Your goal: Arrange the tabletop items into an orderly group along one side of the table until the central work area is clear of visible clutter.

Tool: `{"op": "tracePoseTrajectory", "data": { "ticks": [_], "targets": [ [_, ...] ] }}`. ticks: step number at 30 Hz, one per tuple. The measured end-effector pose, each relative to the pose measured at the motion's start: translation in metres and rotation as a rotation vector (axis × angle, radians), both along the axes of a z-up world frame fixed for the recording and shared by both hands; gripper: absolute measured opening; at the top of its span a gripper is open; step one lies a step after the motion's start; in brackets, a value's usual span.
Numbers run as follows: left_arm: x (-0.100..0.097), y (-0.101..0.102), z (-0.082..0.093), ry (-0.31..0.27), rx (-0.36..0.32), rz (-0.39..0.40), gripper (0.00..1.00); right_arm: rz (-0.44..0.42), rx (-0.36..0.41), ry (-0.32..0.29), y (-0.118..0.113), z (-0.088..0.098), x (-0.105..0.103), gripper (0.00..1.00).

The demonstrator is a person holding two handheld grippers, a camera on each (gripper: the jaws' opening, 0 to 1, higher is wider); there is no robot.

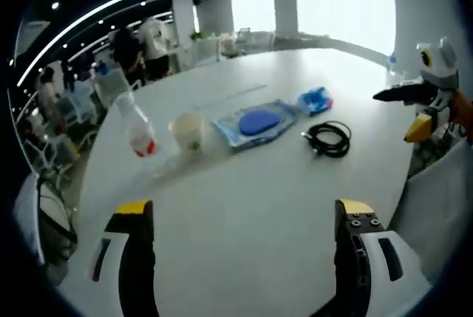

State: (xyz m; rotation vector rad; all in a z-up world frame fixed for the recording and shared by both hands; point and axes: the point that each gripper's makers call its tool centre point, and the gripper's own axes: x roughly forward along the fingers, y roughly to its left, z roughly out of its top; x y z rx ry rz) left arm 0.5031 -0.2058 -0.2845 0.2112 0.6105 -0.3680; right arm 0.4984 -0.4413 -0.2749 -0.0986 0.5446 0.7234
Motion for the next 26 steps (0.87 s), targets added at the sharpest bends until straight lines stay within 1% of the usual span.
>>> {"op": "tracePoseTrajectory", "data": {
  "ticks": [1,3,7,10,11,12,13,14,17,19,22,25,26],
  "targets": [
    [0.000,0.000,0.003,-0.018,-0.021,0.005,0.99,0.002,-0.001,-0.002,0.000,-0.002,-0.001,1.00],
    [0.000,0.001,0.005,-0.023,-0.046,0.014,0.99,0.002,-0.007,-0.008,0.000,-0.006,-0.002,1.00],
    [-0.003,0.001,0.002,-0.013,-0.040,0.006,0.99,-0.017,0.005,-0.013,-0.003,-0.009,0.001,1.00],
    [-0.003,0.001,0.003,-0.050,-0.038,0.004,0.99,-0.028,0.006,-0.007,-0.004,-0.012,0.002,0.99],
    [-0.002,0.000,0.003,-0.065,-0.048,0.014,0.99,-0.036,-0.011,0.007,-0.005,-0.017,0.002,0.99],
    [-0.003,0.000,0.002,-0.049,-0.049,0.012,0.99,-0.033,-0.030,0.022,-0.006,-0.022,0.001,1.00],
    [-0.003,-0.001,0.002,-0.044,-0.048,0.003,0.99,-0.021,-0.045,0.024,-0.006,-0.025,0.000,1.00],
    [-0.002,0.000,0.004,-0.056,-0.051,0.005,0.99,-0.009,-0.067,0.035,-0.006,-0.030,-0.002,1.00],
    [-0.003,-0.001,0.002,-0.046,-0.053,0.002,0.99,-0.002,-0.056,0.042,-0.003,-0.030,-0.003,1.00],
    [-0.006,-0.002,-0.003,-0.029,-0.031,-0.006,0.99,-0.005,-0.047,0.040,-0.003,-0.028,-0.003,1.00],
    [-0.007,-0.001,-0.004,-0.027,-0.013,-0.009,0.99,-0.009,-0.061,0.041,-0.005,-0.030,-0.002,1.00],
    [-0.008,-0.004,-0.006,-0.020,-0.017,-0.017,0.99,-0.008,-0.061,0.043,-0.005,-0.031,-0.003,1.00],
    [-0.008,-0.005,-0.008,-0.012,-0.013,-0.022,0.99,-0.007,-0.072,0.045,-0.006,-0.032,-0.003,1.00]
  ]
}}
